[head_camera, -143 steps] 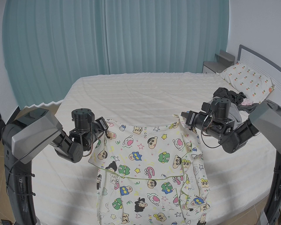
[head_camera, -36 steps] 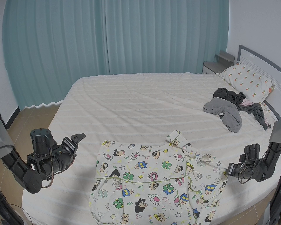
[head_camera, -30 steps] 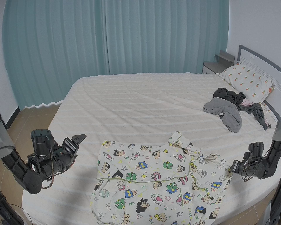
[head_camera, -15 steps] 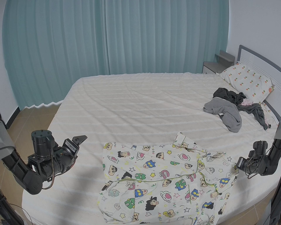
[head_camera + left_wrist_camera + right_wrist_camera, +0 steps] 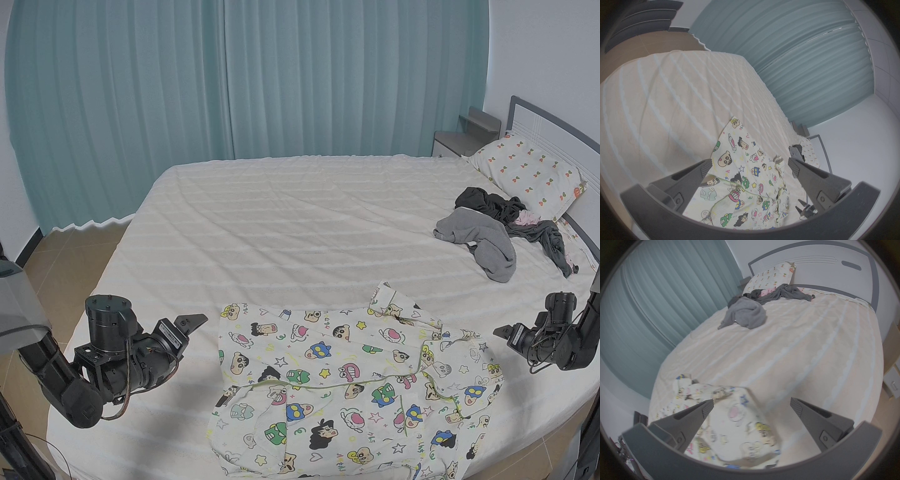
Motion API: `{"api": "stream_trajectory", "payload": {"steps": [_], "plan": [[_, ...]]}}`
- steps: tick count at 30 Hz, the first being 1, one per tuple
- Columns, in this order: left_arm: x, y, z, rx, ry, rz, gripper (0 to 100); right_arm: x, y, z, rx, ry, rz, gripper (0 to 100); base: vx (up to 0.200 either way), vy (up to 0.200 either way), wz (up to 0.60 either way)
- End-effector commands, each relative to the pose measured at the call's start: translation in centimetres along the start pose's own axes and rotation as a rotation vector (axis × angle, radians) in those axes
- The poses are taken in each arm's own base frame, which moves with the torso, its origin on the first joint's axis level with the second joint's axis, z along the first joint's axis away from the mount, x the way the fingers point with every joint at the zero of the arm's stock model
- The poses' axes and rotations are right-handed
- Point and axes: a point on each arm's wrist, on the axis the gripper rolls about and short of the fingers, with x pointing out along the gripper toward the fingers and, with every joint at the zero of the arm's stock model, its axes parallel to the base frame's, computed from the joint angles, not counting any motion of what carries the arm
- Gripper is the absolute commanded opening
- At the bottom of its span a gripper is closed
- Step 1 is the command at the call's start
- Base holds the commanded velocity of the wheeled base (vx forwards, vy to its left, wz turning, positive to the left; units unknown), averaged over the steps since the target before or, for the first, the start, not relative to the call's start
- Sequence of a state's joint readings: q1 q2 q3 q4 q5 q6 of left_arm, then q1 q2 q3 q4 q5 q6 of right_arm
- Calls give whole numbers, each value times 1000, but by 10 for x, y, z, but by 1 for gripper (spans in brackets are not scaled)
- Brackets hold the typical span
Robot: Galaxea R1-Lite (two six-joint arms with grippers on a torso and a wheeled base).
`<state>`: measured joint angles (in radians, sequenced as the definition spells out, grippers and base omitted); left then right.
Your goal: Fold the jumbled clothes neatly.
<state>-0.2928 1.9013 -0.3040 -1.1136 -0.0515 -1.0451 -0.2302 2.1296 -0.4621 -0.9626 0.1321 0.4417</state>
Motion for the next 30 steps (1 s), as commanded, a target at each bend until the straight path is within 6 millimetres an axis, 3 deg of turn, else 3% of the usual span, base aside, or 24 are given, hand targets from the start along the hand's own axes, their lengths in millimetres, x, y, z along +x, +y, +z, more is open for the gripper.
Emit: {"api": "stream_trajectory", "payload": {"steps": [1,6,8,9,11,12,16,24,30], "plan": [[-1,7,-10,3,64,-31,100,-28,73,-2,-20,-32,229,100,0,0,0],[-8,6,-9,6,22,-96,100,-20,141,-23,-81,10,375,100,0,0,0],[-9,6,-8,5,15,-106,100,-13,153,-26,-82,20,384,100,0,0,0],[-11,6,-8,5,10,-112,100,3,170,-33,-76,52,364,100,0,0,0],[-12,6,-8,4,12,-115,100,11,176,-36,-73,66,351,100,0,0,0],[-13,5,-8,3,6,-122,100,27,185,-39,-52,81,327,100,0,0,0],[-15,8,-10,5,15,-115,100,35,192,-45,-21,99,324,100,0,0,0],[-14,6,-16,5,40,-119,100,39,189,-48,-18,109,311,100,0,0,0],[-14,5,-17,-1,45,-122,100,36,190,-48,-19,105,312,100,-200,-100,0]]}}
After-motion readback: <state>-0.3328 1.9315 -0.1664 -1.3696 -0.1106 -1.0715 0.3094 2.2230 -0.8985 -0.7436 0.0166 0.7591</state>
